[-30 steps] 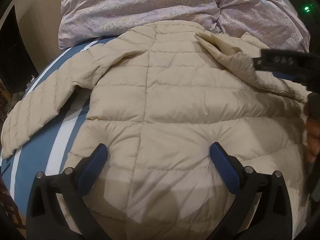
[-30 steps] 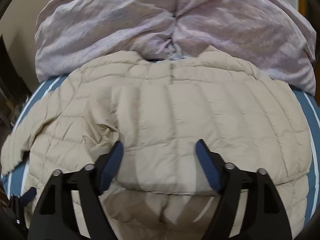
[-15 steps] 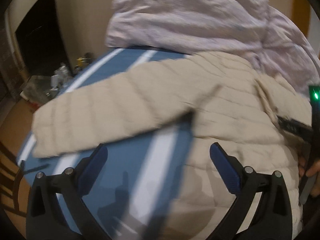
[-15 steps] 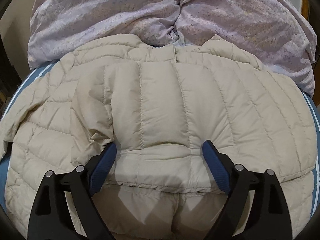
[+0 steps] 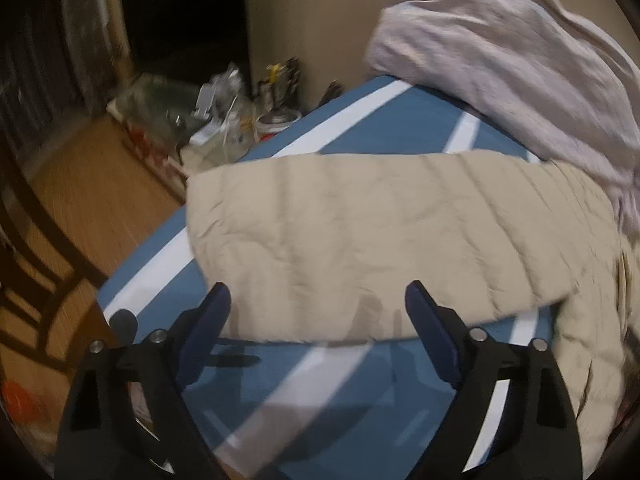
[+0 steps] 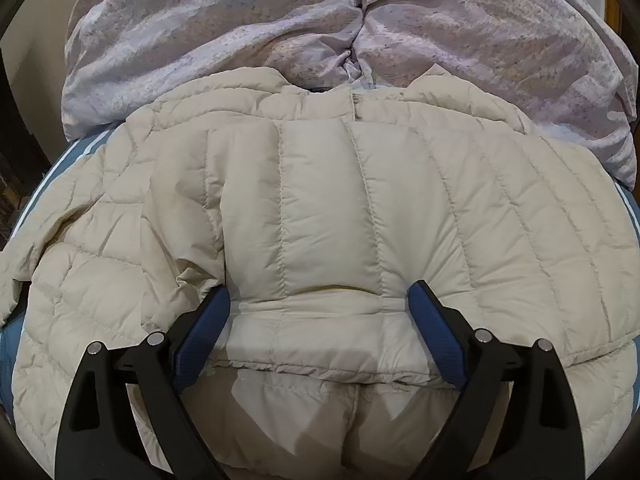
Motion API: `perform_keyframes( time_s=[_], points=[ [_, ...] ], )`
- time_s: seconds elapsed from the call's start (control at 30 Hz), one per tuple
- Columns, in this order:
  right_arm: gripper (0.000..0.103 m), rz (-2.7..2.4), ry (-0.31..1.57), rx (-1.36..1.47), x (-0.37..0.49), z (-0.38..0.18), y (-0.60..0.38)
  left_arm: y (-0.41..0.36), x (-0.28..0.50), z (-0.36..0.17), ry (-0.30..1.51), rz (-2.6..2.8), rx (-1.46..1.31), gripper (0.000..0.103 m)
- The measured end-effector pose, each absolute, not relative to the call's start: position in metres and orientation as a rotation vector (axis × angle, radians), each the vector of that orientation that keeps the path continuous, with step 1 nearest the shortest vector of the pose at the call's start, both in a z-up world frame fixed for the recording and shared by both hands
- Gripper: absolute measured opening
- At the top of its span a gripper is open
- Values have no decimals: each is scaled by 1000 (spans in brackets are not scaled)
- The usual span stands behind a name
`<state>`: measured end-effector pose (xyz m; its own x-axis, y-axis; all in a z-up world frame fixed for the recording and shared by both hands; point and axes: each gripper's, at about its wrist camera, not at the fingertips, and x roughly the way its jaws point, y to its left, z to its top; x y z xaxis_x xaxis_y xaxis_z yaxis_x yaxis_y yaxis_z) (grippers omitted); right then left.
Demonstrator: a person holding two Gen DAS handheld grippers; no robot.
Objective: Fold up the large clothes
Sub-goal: 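Reach the left tool to the other sleeve cuff and grasp it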
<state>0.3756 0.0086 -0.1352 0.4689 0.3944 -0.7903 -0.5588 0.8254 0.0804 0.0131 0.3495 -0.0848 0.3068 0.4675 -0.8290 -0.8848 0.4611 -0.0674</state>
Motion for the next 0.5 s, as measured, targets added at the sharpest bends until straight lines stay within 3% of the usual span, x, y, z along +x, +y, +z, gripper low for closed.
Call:
perform_keyframes(
  time_s=[0.5],
  points=[
    [94, 601, 911, -190, 376, -136, 7, 377, -7, -106, 847, 1047, -660, 68]
  ],
)
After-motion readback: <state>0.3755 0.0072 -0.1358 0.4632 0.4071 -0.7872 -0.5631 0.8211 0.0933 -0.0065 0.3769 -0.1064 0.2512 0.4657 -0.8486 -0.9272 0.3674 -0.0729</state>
